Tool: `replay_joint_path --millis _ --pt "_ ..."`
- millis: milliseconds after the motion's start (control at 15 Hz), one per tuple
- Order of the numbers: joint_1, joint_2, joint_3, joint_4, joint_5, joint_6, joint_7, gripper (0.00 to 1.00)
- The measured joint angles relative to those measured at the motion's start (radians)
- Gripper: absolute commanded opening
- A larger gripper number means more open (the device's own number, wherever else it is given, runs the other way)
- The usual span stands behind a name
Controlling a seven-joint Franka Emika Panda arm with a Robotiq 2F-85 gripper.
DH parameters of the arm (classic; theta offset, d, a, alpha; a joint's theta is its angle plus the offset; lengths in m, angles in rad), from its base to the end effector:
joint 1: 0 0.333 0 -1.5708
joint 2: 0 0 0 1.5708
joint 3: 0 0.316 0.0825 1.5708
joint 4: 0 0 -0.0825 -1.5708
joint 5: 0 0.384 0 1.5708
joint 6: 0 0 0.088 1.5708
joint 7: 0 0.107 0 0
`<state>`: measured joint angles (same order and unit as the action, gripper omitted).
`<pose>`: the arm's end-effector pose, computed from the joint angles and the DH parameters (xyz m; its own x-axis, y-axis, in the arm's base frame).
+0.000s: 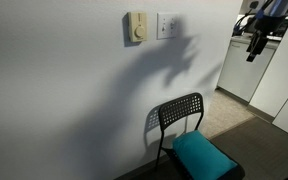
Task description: Flip the switch on the wall to turn off the light.
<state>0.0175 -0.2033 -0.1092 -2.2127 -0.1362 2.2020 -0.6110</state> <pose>0.5041 -0.0532 0.4821 0.8224 0.5608 0.0952 0.5380 -0.8212 0.1900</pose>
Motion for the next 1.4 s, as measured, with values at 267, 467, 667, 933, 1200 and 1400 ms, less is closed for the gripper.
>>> replay_joint_path --millis 267,467,667,933,1200,1400 --pt "0.004 0.002 0.001 0.007 -0.009 0.0 -0.017 1.0" --pt "0.009 0.001 0.003 0.007 -0.008 0.012 -0.059 1.0" --pt "0.028 0.004 0.013 0.017 -0.009 0.06 -0.179 1.0" --pt "0.066 0.024 0.058 0.074 -0.013 0.073 -0.31 1.0" --pt "0.096 0.065 0.094 0.131 -0.012 0.076 -0.468 1.0" --pt "0.099 0.076 0.102 0.142 -0.01 0.078 -0.517 1.0"
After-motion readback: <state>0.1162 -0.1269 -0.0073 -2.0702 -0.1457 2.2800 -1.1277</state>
